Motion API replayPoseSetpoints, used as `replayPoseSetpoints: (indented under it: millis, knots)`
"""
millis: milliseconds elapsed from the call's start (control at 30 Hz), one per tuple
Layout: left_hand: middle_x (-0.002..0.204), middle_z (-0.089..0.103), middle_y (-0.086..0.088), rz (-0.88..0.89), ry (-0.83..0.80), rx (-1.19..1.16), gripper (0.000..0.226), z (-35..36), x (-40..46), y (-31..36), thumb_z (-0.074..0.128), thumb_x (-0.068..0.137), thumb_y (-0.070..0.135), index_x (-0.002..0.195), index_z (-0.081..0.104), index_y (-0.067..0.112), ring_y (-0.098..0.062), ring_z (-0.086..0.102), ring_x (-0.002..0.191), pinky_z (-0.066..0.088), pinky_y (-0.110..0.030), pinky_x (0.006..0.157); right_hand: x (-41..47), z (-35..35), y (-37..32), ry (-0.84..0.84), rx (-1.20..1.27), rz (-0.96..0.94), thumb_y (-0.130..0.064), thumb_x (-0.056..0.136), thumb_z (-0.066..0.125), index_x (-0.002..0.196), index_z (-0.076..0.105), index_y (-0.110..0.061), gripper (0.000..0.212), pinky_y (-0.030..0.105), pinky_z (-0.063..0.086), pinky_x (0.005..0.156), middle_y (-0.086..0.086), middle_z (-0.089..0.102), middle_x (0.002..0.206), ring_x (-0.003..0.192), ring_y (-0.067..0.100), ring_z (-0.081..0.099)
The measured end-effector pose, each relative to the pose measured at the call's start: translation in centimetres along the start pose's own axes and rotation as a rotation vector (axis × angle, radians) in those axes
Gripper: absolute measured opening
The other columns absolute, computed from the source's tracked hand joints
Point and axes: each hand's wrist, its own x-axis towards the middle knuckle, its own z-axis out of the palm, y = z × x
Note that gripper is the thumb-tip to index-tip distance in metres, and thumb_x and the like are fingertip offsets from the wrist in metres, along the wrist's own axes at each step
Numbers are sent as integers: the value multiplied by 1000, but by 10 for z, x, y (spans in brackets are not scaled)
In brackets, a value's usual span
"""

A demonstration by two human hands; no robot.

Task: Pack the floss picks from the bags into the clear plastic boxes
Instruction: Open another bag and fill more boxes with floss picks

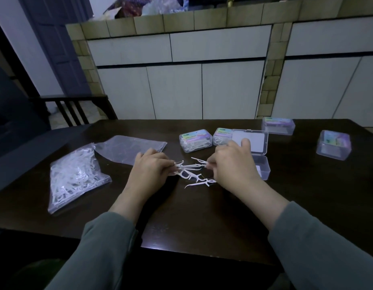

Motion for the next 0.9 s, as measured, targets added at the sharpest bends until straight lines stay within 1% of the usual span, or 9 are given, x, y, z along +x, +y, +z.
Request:
replayPoseSetpoints:
  millis: [100,200,267,367,467,633,800,833,900]
  knots:
    - [88,71,7,11,76,-40,10,2,1,1,75,81,27,90,78,25,-18,53,84,34,-34,68,-2,-5,16,61,42,22,-38,97,51,112,70,-36,24,39,24,88,-8,66,108,103,17,47]
    - [87,71,7,6,165,-87,10,3,7,9,74,81,24,90,78,22,-17,51,83,32,-32,68,-5,-8,36,96,71,70,-40,96,52,110,71,-37,24,38,23,91,-11,66,109,103,16,48]
    - [85,70,7,-15,223,-146,9,5,15,19,74,81,24,89,78,20,-19,51,83,33,-32,68,-6,-8,51,100,58,102,-42,96,51,109,71,-36,24,38,25,93,-12,65,108,103,16,49]
    - [80,69,5,-50,267,-248,17,10,32,37,68,84,30,88,78,17,-21,51,80,43,-38,64,-6,-6,74,59,53,161,-43,95,53,113,70,-37,25,40,28,96,-12,65,110,106,16,49]
    - [79,67,4,-69,277,-307,24,18,50,59,61,82,34,88,78,17,-22,50,80,47,-41,65,-9,-5,94,13,59,207,-45,94,56,114,69,-37,26,39,29,96,-11,65,113,109,16,48]
    - [82,68,1,-33,266,-373,12,30,77,91,69,85,22,91,78,16,-19,47,82,47,-44,68,-12,-1,106,-101,61,189,-43,89,64,109,71,-37,23,36,28,91,-13,65,107,105,14,47]
    - [81,68,-2,-19,247,-451,13,40,93,115,68,86,21,93,78,15,-24,49,83,40,-33,66,-10,6,103,-49,105,144,-43,87,65,119,66,-36,33,32,23,85,-9,66,108,95,11,37]
    - [81,67,-1,-19,244,-467,14,42,95,117,69,86,22,94,78,14,-22,48,83,38,-29,66,-9,7,102,-38,128,135,-44,86,66,120,66,-35,35,31,22,84,-9,66,107,97,11,39]
    - [83,66,4,-48,233,-506,16,43,96,119,68,88,23,97,77,15,-16,45,85,32,-15,66,-7,10,100,-34,172,118,-47,84,67,119,66,-34,38,31,23,85,-11,68,106,100,8,42]
